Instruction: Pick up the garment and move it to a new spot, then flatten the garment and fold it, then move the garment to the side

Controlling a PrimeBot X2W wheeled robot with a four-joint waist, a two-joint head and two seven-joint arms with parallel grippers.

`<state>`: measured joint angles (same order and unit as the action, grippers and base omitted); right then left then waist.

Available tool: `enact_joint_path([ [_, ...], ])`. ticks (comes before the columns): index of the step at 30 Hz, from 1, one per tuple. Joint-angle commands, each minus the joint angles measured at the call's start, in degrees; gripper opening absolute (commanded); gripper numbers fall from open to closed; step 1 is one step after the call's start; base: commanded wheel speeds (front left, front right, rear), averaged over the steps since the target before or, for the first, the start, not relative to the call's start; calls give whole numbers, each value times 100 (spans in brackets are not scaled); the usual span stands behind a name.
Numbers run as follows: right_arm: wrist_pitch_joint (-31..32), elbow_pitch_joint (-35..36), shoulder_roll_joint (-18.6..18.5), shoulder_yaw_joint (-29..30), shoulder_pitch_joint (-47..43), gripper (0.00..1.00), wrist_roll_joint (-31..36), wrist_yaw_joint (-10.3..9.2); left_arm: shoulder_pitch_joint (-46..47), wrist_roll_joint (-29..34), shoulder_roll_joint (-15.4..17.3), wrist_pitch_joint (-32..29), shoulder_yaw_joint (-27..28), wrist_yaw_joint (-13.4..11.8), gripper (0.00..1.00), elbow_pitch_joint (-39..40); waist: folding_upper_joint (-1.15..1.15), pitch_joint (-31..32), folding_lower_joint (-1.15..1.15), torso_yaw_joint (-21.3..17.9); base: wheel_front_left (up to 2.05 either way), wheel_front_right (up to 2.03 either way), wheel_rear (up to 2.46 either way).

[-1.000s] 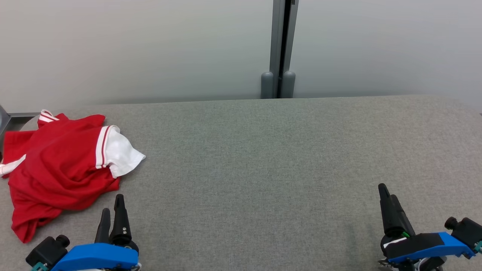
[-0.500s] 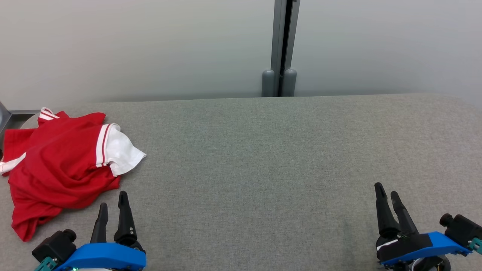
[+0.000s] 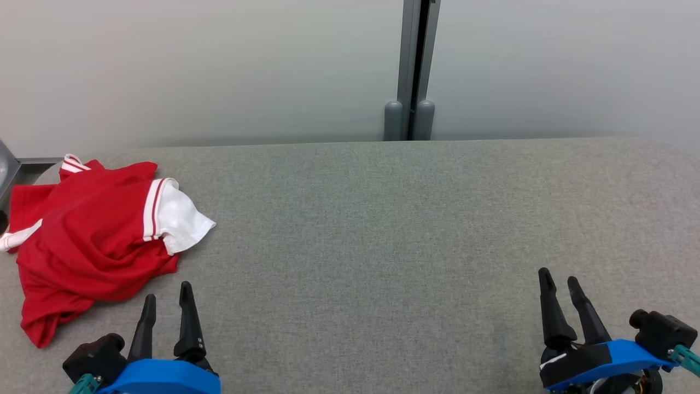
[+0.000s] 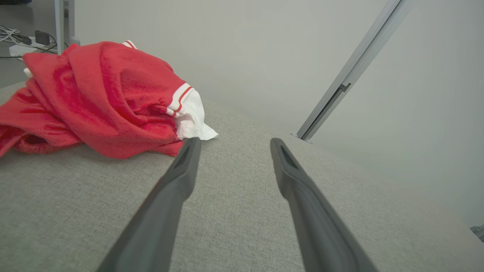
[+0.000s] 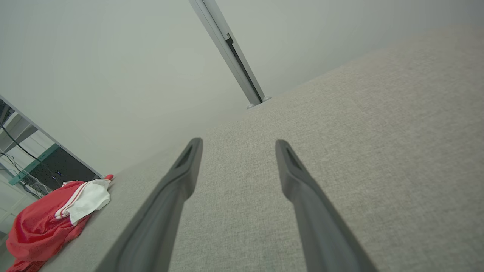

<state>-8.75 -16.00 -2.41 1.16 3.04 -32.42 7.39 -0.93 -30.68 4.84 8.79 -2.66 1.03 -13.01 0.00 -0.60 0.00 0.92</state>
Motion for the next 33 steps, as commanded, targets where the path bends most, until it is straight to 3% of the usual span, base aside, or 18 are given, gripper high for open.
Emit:
enact_joint_path([
  [1,-70,7,-48,-25,46,100,180,10,-6,167,44,61,-24,-23,100,50,0,2,0,-4,0,0,0],
  [33,-469,-184,-62,-147,4,100,1684,14,-89,1529,137,463,-268,-183,100,-289,0,35,0,-5,0,0,0],
])
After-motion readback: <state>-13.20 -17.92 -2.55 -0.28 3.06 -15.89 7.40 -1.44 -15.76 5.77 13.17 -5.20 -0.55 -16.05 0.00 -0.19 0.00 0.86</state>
